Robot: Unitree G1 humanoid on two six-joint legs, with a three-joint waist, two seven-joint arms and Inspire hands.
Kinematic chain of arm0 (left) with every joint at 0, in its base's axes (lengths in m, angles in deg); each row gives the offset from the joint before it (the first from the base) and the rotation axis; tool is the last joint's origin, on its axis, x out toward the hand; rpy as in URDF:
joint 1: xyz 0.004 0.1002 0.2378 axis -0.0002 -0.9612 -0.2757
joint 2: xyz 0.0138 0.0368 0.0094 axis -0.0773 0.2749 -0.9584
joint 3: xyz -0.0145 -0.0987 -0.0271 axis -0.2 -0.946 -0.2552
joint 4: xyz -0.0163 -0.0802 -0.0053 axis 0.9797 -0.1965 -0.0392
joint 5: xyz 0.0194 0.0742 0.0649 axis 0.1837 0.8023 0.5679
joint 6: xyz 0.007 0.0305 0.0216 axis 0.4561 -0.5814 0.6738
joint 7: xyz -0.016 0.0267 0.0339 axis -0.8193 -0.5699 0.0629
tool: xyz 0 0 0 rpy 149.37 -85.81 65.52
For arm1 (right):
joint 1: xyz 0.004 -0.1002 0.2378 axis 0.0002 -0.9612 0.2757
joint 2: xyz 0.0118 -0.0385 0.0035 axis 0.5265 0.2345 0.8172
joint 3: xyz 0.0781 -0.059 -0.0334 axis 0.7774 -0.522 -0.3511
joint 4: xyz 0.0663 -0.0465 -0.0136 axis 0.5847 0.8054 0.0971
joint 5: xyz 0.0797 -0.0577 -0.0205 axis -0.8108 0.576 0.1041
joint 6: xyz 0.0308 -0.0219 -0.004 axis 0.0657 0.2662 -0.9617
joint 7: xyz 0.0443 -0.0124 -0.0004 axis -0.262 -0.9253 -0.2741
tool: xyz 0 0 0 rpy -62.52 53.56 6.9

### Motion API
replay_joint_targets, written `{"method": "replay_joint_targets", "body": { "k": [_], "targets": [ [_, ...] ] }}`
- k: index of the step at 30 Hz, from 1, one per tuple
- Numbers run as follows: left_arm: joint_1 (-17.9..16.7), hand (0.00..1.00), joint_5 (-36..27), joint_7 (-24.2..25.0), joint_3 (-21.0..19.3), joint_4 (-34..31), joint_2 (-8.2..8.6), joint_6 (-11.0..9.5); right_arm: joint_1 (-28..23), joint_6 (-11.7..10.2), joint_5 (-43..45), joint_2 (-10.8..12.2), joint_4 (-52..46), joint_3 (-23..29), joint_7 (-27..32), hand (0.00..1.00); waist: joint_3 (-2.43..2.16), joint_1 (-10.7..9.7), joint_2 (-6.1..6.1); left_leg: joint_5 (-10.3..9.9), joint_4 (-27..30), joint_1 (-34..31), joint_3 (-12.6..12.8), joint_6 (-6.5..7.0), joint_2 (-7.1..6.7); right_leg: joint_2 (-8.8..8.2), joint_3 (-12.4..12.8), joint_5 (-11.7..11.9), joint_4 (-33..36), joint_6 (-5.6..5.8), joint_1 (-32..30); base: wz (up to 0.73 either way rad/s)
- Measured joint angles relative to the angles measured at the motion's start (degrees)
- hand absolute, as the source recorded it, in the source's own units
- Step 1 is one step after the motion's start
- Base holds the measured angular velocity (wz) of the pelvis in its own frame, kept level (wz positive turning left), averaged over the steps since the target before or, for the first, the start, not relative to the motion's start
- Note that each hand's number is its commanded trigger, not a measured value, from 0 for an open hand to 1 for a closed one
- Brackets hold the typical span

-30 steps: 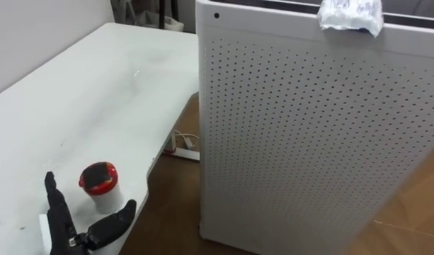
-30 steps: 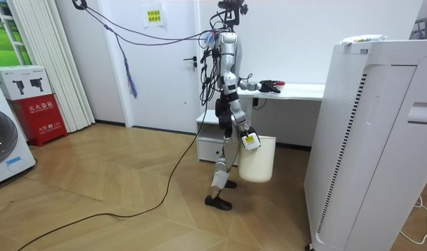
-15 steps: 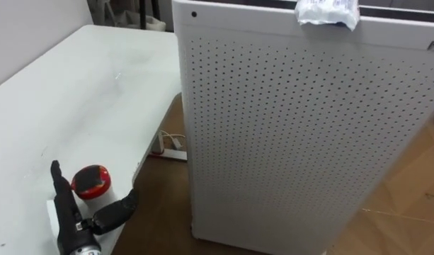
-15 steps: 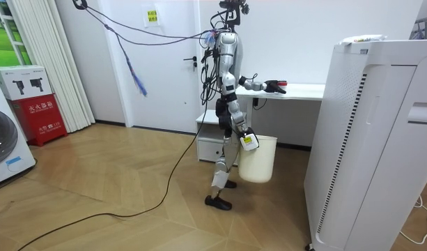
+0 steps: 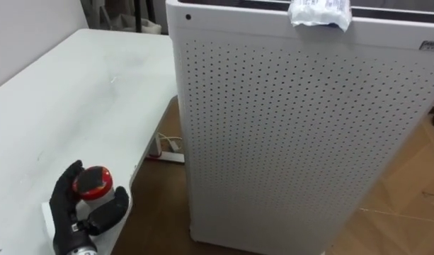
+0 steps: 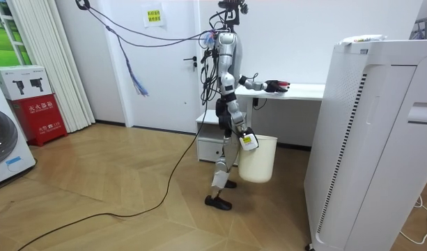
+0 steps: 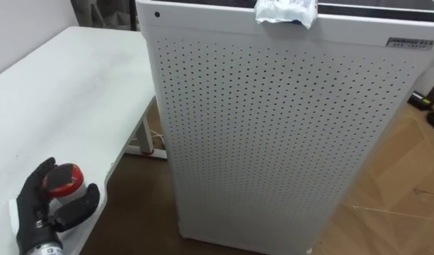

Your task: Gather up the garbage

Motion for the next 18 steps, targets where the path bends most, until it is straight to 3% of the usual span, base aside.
{"method": "replay_joint_targets", "body": {
  "k": [11,18],
  "targets": [
    [0.13,1.0,-2.15,0.2,-0.65,0.1,0.38,0.75,0.13,0.56,0.1,0.1,-0.07,0.02,0.03,1.0,-0.09,-0.23,-0.19,0.0,0.01,0.12,0.74,0.0,0.11,-0.01,0.23,0.0,-0.01,0.0,-0.09,-0.01],
    [2.56,1.0,-5.98,2.5,-0.28,2.51,0.14,0.3,0.28,0.69,1.13,0.32,-1.57,0.04,0.11,1.0,0.13,-0.14,-0.42,0.0,-0.32,0.88,2.48,0.0,0.65,0.23,1.66,0.06,0.88,-0.1,-0.42,-0.12]
  ]
}}
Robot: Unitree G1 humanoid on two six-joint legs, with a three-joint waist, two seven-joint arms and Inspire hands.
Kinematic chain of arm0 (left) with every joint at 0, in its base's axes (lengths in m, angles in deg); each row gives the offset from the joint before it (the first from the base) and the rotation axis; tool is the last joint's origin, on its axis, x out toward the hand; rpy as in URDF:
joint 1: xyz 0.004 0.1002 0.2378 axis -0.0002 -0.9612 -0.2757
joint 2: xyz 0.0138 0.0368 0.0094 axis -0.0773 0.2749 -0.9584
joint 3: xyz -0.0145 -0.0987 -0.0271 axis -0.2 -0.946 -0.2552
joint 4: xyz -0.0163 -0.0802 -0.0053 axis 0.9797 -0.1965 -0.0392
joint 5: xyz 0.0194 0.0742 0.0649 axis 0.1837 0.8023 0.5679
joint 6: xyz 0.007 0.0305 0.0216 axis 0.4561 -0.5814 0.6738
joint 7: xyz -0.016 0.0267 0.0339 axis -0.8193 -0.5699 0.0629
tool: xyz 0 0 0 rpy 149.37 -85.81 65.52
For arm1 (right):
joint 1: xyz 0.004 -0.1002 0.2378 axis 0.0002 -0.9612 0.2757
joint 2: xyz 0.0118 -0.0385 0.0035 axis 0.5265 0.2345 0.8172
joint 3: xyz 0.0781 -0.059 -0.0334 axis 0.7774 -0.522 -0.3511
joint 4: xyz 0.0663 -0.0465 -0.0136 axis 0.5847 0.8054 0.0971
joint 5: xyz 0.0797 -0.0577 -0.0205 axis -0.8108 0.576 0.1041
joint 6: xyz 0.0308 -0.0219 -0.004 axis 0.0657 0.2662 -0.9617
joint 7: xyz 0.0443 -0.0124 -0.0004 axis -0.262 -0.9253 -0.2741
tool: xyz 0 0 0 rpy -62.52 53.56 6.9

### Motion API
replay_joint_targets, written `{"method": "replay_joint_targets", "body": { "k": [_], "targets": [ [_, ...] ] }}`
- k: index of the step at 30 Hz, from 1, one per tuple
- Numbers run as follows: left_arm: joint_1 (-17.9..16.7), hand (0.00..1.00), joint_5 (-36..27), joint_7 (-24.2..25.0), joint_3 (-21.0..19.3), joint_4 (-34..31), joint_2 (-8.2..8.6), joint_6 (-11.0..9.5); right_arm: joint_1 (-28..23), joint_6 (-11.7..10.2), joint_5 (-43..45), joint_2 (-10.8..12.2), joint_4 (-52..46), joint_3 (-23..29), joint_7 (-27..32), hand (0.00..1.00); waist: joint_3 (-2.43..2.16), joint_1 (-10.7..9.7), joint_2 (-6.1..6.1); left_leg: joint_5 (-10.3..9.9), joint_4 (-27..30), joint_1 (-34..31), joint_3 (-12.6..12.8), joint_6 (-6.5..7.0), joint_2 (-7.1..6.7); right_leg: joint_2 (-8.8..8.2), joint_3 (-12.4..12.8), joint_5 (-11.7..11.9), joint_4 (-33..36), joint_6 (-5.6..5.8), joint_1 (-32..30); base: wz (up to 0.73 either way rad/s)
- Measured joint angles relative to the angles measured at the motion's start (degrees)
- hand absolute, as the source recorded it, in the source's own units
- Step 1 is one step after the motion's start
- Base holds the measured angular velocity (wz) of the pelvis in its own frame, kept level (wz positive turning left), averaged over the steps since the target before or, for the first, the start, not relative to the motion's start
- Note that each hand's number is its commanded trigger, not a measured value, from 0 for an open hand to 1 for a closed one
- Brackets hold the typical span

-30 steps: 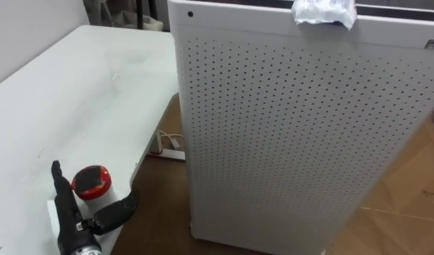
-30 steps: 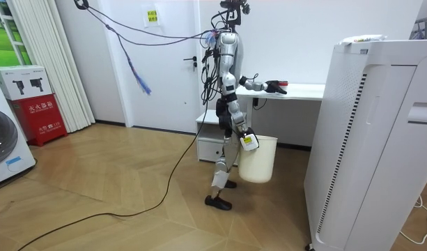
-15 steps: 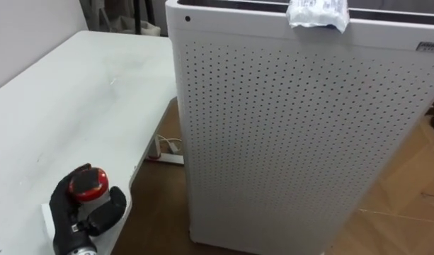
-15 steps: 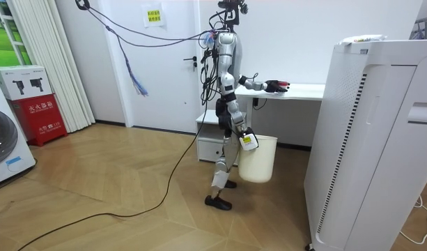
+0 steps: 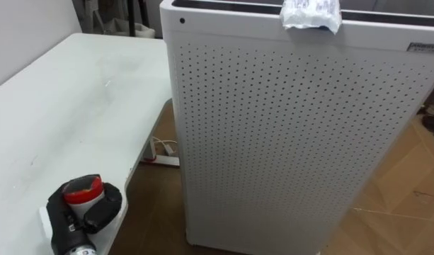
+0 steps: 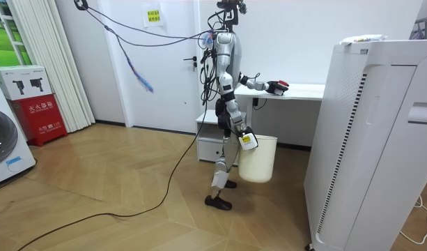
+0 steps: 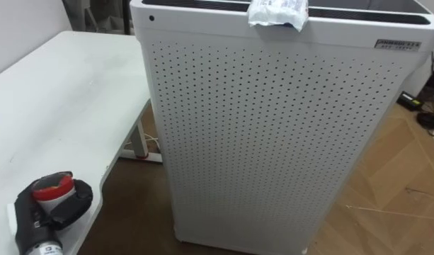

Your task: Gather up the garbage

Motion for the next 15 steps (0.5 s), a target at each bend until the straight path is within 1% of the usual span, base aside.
{"method": "replay_joint_targets", "body": {
  "k": [3,6,7,9,10,11,12,13,14,15],
  "targets": [
    [1.38,1.0,-0.15,2.54,1.37,1.18,0.05,-0.06,0.35,-0.01,0.19,0.02,-0.11,-0.03,0.33,1.0,0.03,0.14,-0.06,-0.02,-0.06,-0.25,0.09,-0.02,0.12,0.09,-0.07,0.25,0.02,-0.11,-0.21,-0.02],
    [1.68,1.0,-0.6,5.1,3.91,0.3,0.22,-0.05,0.63,0.05,0.11,0.16,-0.1,-0.05,1.9,1.0,-0.03,0.15,0.05,-0.01,0.04,-1.26,0.25,-0.03,0.25,0.22,0.11,0.5,0.1,-0.14,-1.16,0.0],
    [1.67,1.0,-0.76,5.81,4.18,-0.32,0.32,0.22,0.65,0.08,0.11,0.19,-0.09,-0.04,2.24,1.0,-0.09,0.14,0.04,-0.01,0.08,-1.55,0.25,-0.03,0.24,0.21,0.1,0.53,0.12,-0.14,-1.43,0.0],
    [1.65,1.0,-0.75,8.28,5.97,-3.14,1.38,1.17,1.23,0.22,0.2,0.26,-0.11,0.19,2.88,1.0,-0.18,-0.33,-0.07,0.08,0.41,-3.06,0.27,0.0,0.21,0.16,0.06,0.62,0.39,-0.11,-2.81,0.0],
    [1.65,1.0,-0.74,8.82,6.86,-3.65,1.56,1.36,1.61,0.41,0.26,0.28,-0.11,0.23,2.88,1.0,-0.18,-0.7,-0.1,0.15,0.47,-3.41,0.28,0.05,0.17,0.11,0.01,0.63,0.45,-0.1,-3.12,0.0],
    [1.67,1.0,-0.81,10.13,8.81,-4.28,1.63,1.65,2.67,0.53,0.37,0.28,-0.13,0.23,2.93,1.0,-0.2,-1.25,-0.07,0.28,0.92,-4.06,0.29,0.12,0.1,-0.06,0.08,0.63,1.07,-0.1,-4.05,-0.03],
    [1.67,1.0,-0.81,11.59,11.09,-5.43,1.41,2.37,3.66,0.46,0.19,0.37,-0.15,0.23,3.06,1.0,-0.24,-1.8,-0.01,0.29,1.1,-4.61,0.64,0.15,0.12,-0.1,0.59,0.63,1.3,-0.09,-4.82,-0.16],
    [1.67,1.0,-0.95,13.51,13.48,-6.54,1.62,2.57,4.8,0.4,0.14,0.56,-0.15,0.24,3.56,1.0,-0.23,-1.89,-0.03,0.32,1.09,-4.94,1.3,0.19,0.16,-0.1,1.39,0.64,1.31,-0.09,-5.5,-0.23],
    [1.69,1.0,-1.18,14.57,14.47,-6.88,1.76,2.58,5.37,0.36,0.15,0.66,-0.15,0.23,3.84,1.0,-0.21,-1.93,0.03,0.32,1.08,-5.01,1.61,0.2,0.21,-0.09,1.48,0.65,1.32,-0.06,-5.75,-0.28],
    [1.76,1.0,-1.24,16.64,16.03,-7.35,1.95,2.6,6.56,0.22,0.38,0.88,-0.14,0.1,4.48,1.0,-0.07,-2.5,0.3,0.32,1.09,-5.06,1.85,0.2,0.24,-0.1,1.91,0.71,1.3,0.03,-5.92,-0.21]
  ]
}}
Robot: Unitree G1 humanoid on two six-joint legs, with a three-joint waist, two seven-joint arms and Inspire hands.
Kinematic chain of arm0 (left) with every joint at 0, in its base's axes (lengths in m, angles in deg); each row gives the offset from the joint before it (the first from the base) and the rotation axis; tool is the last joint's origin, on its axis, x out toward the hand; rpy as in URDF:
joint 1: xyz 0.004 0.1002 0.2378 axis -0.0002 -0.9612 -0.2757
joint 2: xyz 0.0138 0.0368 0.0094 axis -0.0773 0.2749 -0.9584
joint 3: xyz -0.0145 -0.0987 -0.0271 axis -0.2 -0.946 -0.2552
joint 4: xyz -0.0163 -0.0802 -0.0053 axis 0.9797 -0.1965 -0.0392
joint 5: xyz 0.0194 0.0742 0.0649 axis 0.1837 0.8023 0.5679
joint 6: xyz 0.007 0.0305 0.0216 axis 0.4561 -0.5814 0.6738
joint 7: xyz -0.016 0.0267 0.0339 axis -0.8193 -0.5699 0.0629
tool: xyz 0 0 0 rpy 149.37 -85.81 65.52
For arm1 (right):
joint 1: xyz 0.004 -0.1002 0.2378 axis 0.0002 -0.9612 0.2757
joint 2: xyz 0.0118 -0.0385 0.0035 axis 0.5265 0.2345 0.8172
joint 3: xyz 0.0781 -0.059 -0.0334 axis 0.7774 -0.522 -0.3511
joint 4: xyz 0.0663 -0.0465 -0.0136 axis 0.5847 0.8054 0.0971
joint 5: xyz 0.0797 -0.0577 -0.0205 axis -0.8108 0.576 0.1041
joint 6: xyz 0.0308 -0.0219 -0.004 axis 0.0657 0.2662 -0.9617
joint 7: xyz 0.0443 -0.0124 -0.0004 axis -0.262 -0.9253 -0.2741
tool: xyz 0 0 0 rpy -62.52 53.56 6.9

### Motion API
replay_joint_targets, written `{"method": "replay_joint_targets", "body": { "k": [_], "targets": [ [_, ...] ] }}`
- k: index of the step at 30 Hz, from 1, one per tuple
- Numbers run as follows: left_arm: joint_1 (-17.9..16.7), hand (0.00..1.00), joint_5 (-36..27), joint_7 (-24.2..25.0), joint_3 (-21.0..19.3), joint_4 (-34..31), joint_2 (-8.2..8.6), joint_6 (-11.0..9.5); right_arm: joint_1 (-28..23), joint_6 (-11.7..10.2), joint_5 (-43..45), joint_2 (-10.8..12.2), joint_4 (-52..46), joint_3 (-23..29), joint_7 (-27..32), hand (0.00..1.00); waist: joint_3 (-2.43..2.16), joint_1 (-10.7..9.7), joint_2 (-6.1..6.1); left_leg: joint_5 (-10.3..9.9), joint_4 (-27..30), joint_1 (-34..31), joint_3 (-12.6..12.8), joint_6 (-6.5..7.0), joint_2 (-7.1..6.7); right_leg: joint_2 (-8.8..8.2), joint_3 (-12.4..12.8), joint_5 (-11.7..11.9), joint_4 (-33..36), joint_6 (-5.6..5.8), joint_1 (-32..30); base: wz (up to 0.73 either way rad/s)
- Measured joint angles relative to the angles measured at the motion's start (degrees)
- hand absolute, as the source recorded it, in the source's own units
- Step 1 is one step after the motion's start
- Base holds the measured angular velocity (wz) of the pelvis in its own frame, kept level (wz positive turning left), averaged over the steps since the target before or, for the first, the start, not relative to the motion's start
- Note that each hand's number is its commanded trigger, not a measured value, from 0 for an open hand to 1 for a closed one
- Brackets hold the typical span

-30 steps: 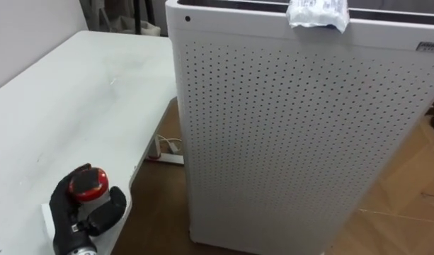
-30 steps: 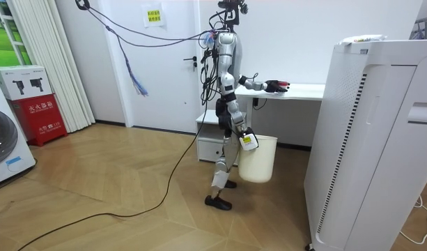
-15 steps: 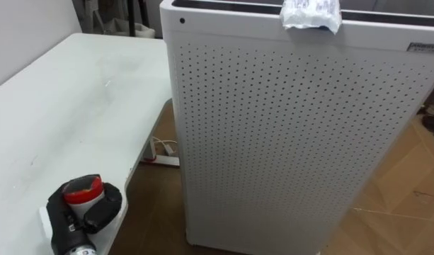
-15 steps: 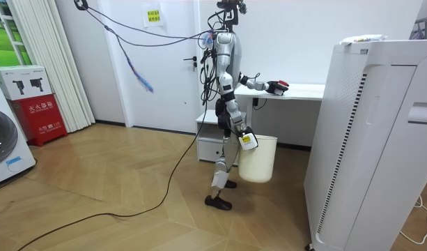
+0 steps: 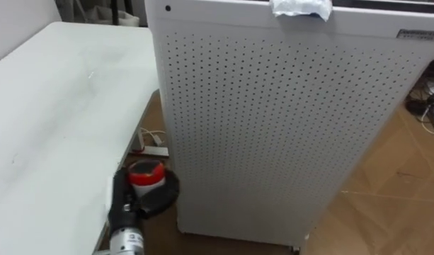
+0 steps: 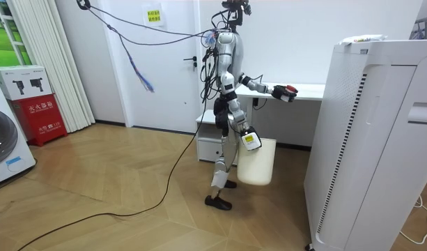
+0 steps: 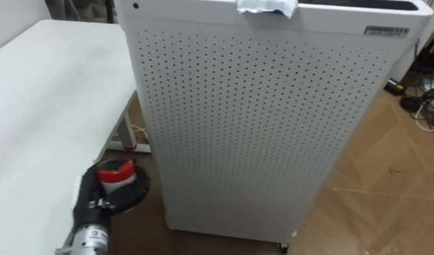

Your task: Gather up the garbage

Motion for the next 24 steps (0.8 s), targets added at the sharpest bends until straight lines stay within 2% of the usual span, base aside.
{"method": "replay_joint_targets", "body": {
  "k": [3,7,9,11,15,18,21,22,23,24],
  "targets": [
    [0.62,1.0,-0.04,5.2,1.69,-0.64,0.42,0.08,1.32,-1.24,0.06,0.13,-0.02,0.13,1.39,1.0,0.19,-0.54,0.64,0.0,-0.05,-0.82,1.42,0.0,0.23,0.14,1.15,0.09,0.09,0.03,-1.2,-0.17],
    [0.65,1.0,-0.24,9.66,5.64,-2.33,-0.57,0.18,1.6,-1.28,-0.99,0.18,-2.42,1.04,3.13,1.0,0.39,-2.02,1.86,0.0,-0.19,-2.15,1.61,0.01,0.38,0.04,0.92,0.11,0.6,0.0,-2.81,-0.01],
    [0.65,1.0,-0.72,12.2,7.69,-1.81,-0.47,0.47,2.71,-1.35,-3.61,0.14,-2.5,1.1,3.42,1.0,0.58,-2.15,2.21,0.0,-0.26,-2.17,1.78,0.01,0.39,0.15,0.97,0.11,0.56,0.0,-2.92,-0.03],
    [0.67,1.0,-0.94,15.14,9.26,-0.78,-0.35,1.35,3.37,-1.61,-4.78,0.14,-2.48,1.11,3.37,1.0,0.68,-2.34,2.52,0.0,-0.38,-2.18,1.87,0.01,0.42,0.21,0.93,0.12,0.42,-0.01,-2.96,0.0],
    [0.66,1.0,-0.89,19.28,11.6,2.29,0.0,3.69,3.54,-1.67,-4.99,0.07,-2.46,1.09,3.38,1.0,0.58,-2.82,4.02,0.0,-0.55,-2.64,2.38,0.01,0.48,0.24,1.19,0.22,0.01,-0.05,-3.47,-0.04],
    [0.77,1.0,-0.77,20.96,12.86,4.41,0.02,4.18,4.64,-1.67,-4.95,0.11,-2.0,1.12,3.32,1.0,0.83,-3.48,5.17,0.09,-1.11,-3.26,3.67,0.11,0.67,0.32,2.67,0.22,0.72,-0.05,-5.12,-0.16],
    [0.79,1.0,-0.85,22.89,15.08,6.05,0.06,4.94,4.73,-1.67,-4.76,-0.11,-1.54,1.13,3.3,1.0,0.81,-3.85,6.0,0.09,-1.13,-3.98,4.68,0.11,0.85,0.38,2.98,0.22,0.91,-0.06,-6.17,-0.14],
    [0.78,0.98,-0.85,23.51,15.7,6.14,0.14,5.15,4.71,-1.63,-4.63,-0.33,-1.47,1.13,3.3,1.0,0.83,-4.07,6.42,0.09,-1.13,-4.53,4.69,0.11,0.86,0.4,3.0,0.22,0.97,-0.06,-6.8,0.0],
    [0.79,0.62,-0.8,23.78,16.02,6.2,0.18,5.23,4.71,-1.61,-4.58,-0.39,-1.34,1.17,3.3,1.0,0.81,-4.15,6.64,0.09,-1.13,-4.74,4.69,0.11,0.87,0.41,3.02,0.22,1.0,-0.06,-7.03,0.0],
    [0.79,0.57,-0.64,24.33,16.18,6.6,0.53,5.31,4.72,-1.6,-4.4,-0.39,-0.92,1.51,3.26,1.0,0.96,-4.49,7.0,0.09,-1.14,-4.8,4.69,0.11,0.87,0.41,3.25,0.22,1.01,-0.06,-7.11,0.0]
  ]
}}
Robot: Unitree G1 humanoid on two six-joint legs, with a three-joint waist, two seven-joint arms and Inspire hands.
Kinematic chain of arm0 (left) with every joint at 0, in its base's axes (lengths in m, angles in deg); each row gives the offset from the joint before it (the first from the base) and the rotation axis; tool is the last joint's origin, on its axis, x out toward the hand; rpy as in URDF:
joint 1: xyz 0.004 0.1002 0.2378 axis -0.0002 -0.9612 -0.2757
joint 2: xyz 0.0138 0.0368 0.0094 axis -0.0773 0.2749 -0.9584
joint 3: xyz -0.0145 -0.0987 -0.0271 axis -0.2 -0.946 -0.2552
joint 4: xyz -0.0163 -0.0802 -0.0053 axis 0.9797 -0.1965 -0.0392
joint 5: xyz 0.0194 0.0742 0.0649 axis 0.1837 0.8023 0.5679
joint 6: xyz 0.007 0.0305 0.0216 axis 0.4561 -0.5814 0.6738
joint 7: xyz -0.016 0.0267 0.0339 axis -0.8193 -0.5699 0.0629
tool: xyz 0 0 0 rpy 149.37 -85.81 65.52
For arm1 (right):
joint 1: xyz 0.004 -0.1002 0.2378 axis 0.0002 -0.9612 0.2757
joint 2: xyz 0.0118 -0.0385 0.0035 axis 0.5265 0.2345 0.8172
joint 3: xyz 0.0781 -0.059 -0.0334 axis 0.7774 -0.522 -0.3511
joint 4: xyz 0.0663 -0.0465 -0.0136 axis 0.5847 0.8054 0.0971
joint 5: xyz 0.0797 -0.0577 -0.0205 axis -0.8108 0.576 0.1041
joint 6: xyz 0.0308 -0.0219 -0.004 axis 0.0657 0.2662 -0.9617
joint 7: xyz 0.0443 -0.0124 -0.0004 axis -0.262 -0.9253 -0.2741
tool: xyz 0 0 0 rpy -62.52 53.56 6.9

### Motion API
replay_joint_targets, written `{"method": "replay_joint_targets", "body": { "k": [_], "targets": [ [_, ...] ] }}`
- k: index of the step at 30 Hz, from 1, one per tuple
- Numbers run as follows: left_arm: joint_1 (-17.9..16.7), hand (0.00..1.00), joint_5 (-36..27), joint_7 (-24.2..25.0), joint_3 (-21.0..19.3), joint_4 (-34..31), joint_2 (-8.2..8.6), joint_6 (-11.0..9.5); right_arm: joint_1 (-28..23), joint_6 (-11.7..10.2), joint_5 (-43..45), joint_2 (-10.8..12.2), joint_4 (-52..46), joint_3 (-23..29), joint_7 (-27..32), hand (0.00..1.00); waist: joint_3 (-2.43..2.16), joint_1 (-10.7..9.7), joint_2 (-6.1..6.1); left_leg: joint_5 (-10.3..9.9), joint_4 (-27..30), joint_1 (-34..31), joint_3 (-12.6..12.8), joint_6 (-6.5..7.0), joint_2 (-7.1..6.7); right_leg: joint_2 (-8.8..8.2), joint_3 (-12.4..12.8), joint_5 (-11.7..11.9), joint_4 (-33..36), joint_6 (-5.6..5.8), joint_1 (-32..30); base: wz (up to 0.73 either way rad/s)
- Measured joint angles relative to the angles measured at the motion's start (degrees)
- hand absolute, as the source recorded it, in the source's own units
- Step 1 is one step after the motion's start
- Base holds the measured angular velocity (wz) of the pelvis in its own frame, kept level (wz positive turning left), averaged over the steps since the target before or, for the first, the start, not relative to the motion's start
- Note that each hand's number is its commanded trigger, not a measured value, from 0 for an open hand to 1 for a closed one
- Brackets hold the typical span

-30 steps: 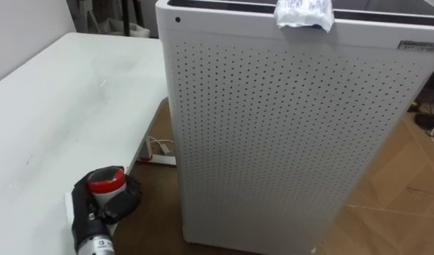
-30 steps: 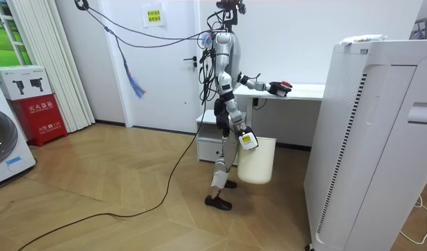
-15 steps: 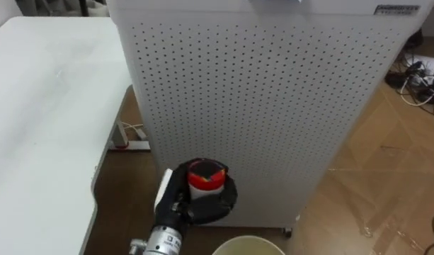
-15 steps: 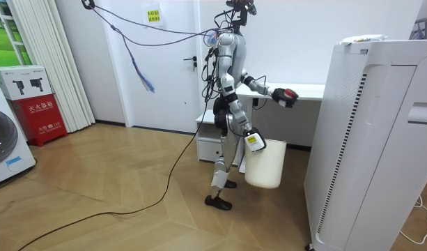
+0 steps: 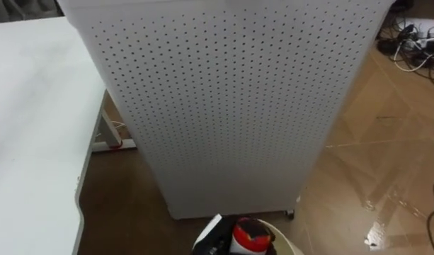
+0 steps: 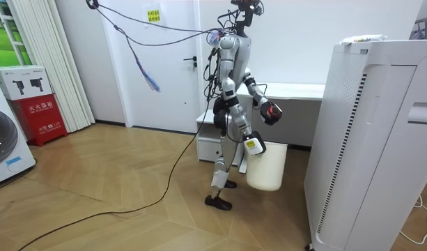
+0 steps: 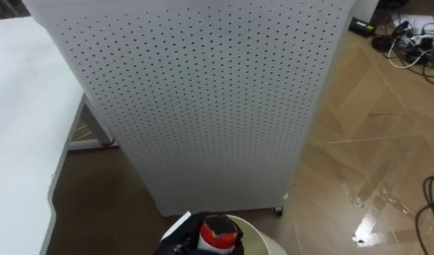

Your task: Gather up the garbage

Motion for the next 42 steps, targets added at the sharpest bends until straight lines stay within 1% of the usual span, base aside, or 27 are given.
{"method": "replay_joint_targets", "body": {
  "k": [1,2,4,7,11,15,20,23,25,27,31,35,36,37,38,39,41,42],
  "targets": [
    [0.0,0.05,0.03,0.27,-0.01,0.37,0.23,0.02,0.05,0.0,0.07,0.04,0.42,0.17,-0.04,1.0,-0.02,-0.1,0.16,0.0,-0.04,0.02,0.02,0.0,0.0,0.01,0.16,0.0,0.0,0.0,-0.02,-0.05],
    [-0.02,0.0,0.03,0.58,-0.01,0.82,0.46,0.03,0.04,0.0,0.28,0.01,0.98,0.45,-0.45,1.0,0.0,-0.21,0.44,0.01,-0.1,0.07,0.16,-0.01,0.02,0.07,0.41,0.0,0.0,0.0,-0.07,-0.1],
    [-0.01,0.0,0.06,0.96,-0.09,2.04,0.53,0.03,-0.17,0.0,1.07,0.0,1.79,0.68,-0.96,1.0,0.02,-0.36,0.7,0.01,-0.11,0.06,0.7,-0.02,0.12,0.12,0.89,-0.01,0.0,0.0,-0.31,-0.14],
    [-0.12,0.0,0.16,1.0,-0.06,2.72,0.43,0.04,-0.33,0.0,1.28,-0.28,1.82,0.67,-0.97,1.0,0.05,-0.44,0.75,0.01,-0.11,-0.14,1.41,-0.02,0.2,0.13,1.12,-0.01,0.55,-0.01,-1.03,-0.1],
    [-0.1,0.0,0.25,1.1,-0.13,2.77,0.34,0.03,-0.47,0.0,2.18,-0.83,1.73,0.66,-1.04,1.0,0.06,-0.46,0.74,0.01,-0.12,-0.18,1.76,-0.02,0.14,0.06,1.05,-0.01,0.87,0.0,-1.32,-0.03],
    [-0.26,0.0,2.01,1.11,-0.11,3.91,-0.28,0.05,-0.58,0.0,2.17,-1.09,1.28,0.69,-1.04,1.0,0.07,-0.5,0.71,0.01,-0.15,-0.06,2.96,-0.02,0.24,-0.22,0.96,-0.04,2.02,0.03,-2.04,-0.1],
    [-0.25,0.0,4.78,1.12,-0.22,4.07,-0.31,0.05,-0.78,0.1,2.22,-1.04,1.21,0.6,-1.3,1.0,0.13,-0.61,0.5,0.15,-0.13,0.04,3.65,0.22,0.21,-0.4,1.05,-0.11,3.58,0.12,-2.86,-0.04],
    [-0.44,0.0,6.35,1.04,-0.16,5.13,-0.37,0.06,-2.72,0.45,2.44,-1.2,1.21,0.51,-0.43,1.0,0.14,-0.71,0.43,0.24,0.03,0.05,4.13,0.37,0.11,-0.43,1.18,-0.27,3.84,0.15,-2.87,-0.02],
    [-0.54,0.0,8.06,1.02,-0.26,7.01,-0.44,0.05,-3.71,0.48,2.38,-1.63,1.11,1.31,-0.53,1.0,0.14,-1.18,0.14,0.29,0.1,0.17,4.45,0.46,0.1,-0.4,1.63,-0.3,3.92,0.19,-2.92,-0.08],
    [-0.58,0.0,10.98,1.15,-0.29,10.26,-0.44,0.4,-4.15,0.47,2.1,-1.4,1.1,1.72,-1.02,1.0,0.12,-2.27,-0.35,0.29,0.29,0.32,4.64,0.47,0.13,-0.35,1.9,-0.31,3.83,0.19,-2.94,-0.07],
    [-1.34,0.0,12.68,1.99,-0.35,11.0,-0.64,0.8,-5.6,0.47,0.6,-1.41,1.08,2.34,-1.2,1.0,-0.01,-2.34,-1.38,0.29,0.04,0.87,4.82,0.47,0.09,-0.22,2.33,-0.33,3.83,0.23,-2.76,-0.05],
    [-1.58,0.0,12.73,2.12,-1.45,12.28,-0.45,0.8,-7.28,0.41,-1.04,-1.4,0.78,3.04,-2.22,1.0,-0.31,-2.22,-3.05,0.29,-0.01,1.63,4.81,0.47,0.1,-0.23,2.46,-0.33,4.13,0.24,-2.12,-0.03],
    [-1.55,0.0,12.69,2.12,-1.68,12.6,-0.45,0.8,-7.65,0.41,-1.86,-1.41,0.72,3.05,-2.32,1.0,-0.45,-2.26,-3.45,0.29,-0.05,2.12,4.82,0.47,0.09,-0.25,2.47,-0.34,4.0,0.24,-1.65,-0.07],
    [-1.5,0.0,12.68,2.11,-1.92,12.78,-0.66,0.8,-8.26,0.39,-2.16,-1.4,0.14,3.28,-2.32,1.0,-0.77,-2.28,-3.84,0.29,-0.09,2.35,4.91,0.47,0.08,-0.28,2.48,-0.34,3.9,0.24,-1.45,-0.05],
    [-1.43,0.0,12.69,2.09,-2.15,12.83,-0.79,0.8,-8.41,0.36,-2.16,-1.39,-0.16,3.32,-2.32,1.0,-0.75,-2.28,-4.01,0.29,-0.13,2.56,4.99,0.47,0.08,-0.29,2.48,-0.34,3.92,0.24,-1.27,-0.08],
    [-1.42,0.0,12.83,2.04,-2.71,12.85,-0.89,0.81,-8.67,0.35,-2.18,-1.37,-0.55,3.42,-2.32,1.0,-0.72,-2.25,-4.37,0.28,-0.2,3.03,5.78,0.47,0.11,-0.33,2.66,-0.34,4.01,0.25,-1.2,-0.15],
    [-1.63,0.0,13.21,1.99,-4.01,13.39,-1.04,0.81,-8.78,0.48,-2.18,-1.35,-0.81,3.54,-2.17,1.0,-0.68,-1.52,-4.89,0.27,-0.52,4.19,7.15,0.47,0.14,-0.33,3.45,-0.42,4.67,0.3,-1.24,-0.38],
    [-1.67,0.0,13.22,1.83,-4.82,14.25,-0.85,0.84,-8.79,0.5,-2.18,-1.35,-1.16,3.5,-2.12,1.0,-0.66,-0.46,-5.34,0.24,-0.91,5.13,8.61,0.48,0.23,-0.29,4.09,-0.5,4.99,0.32,-1.52,-0.66]
  ]
}}
